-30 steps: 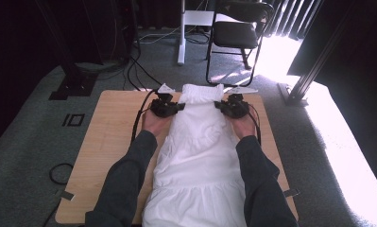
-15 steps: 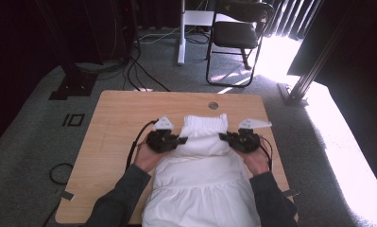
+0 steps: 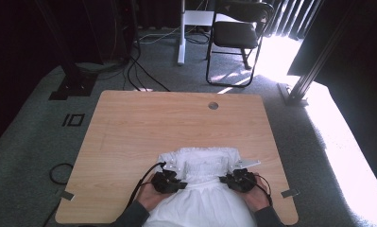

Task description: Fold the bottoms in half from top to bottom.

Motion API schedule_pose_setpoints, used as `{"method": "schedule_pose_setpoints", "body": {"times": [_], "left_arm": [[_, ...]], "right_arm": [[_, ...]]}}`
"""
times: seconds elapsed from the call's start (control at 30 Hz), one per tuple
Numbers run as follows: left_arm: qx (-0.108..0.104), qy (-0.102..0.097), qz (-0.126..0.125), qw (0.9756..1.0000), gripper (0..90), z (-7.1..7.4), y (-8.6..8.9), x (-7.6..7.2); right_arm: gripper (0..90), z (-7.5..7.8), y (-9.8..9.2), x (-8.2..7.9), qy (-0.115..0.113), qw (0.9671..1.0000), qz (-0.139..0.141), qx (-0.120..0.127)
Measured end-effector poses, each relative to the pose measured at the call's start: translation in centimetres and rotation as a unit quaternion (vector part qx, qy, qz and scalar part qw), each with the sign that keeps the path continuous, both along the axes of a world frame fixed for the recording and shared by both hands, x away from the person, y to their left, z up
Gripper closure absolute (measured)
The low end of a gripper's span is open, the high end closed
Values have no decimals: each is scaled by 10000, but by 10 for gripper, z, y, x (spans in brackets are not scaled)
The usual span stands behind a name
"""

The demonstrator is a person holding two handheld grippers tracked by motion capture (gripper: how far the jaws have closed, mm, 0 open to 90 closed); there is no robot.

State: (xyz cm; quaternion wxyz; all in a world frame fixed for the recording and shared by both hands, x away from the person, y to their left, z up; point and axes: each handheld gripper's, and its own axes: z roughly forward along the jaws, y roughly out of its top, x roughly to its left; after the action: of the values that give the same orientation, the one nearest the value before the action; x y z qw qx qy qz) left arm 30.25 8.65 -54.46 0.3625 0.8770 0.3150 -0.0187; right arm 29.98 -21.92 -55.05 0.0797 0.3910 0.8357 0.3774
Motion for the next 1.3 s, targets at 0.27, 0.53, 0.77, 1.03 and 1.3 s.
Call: {"method": "schedule_pose_setpoints", "body": {"times": [0.27,0.53,0.77,1.03,1.3], "left_arm": [[33,-189,111,9998,864,-1,7,10],[120,-317,422,9985,867,1,23,42],[276,-450,640,9966,866,3,33,72],[565,-635,795,9932,864,7,35,112],[1017,-935,1068,9846,855,11,26,152]], "right_arm": [[795,3,12,15,-10,9998,21,-194],[795,5,33,45,-52,9995,-17,-298],[795,5,49,74,-95,9995,-147,-280],[795,5,61,105,-61,9990,-414,-174],[794,6,71,141,-11,9968,-791,-118]]}}
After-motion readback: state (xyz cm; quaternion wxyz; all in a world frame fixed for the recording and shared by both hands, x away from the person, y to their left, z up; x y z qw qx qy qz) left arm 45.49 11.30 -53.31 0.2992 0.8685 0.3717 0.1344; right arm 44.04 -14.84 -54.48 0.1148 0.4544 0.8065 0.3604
